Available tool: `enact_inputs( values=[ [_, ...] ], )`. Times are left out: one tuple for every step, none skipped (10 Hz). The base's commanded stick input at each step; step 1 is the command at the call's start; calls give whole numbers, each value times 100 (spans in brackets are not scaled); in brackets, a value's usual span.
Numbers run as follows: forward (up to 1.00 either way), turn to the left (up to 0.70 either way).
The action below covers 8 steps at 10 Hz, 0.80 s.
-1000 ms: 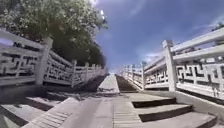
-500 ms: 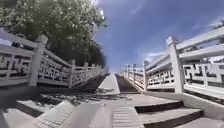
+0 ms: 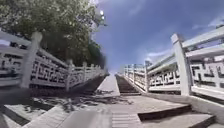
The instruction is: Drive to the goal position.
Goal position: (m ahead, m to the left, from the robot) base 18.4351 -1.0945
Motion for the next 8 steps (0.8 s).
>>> enact_inputs(
  values=[
    [45,0],
    [45,0],
    [45,9],
    [45,4],
    [45,0],
    [45,0],
    [45,0],
    [45,0]
  ],
)
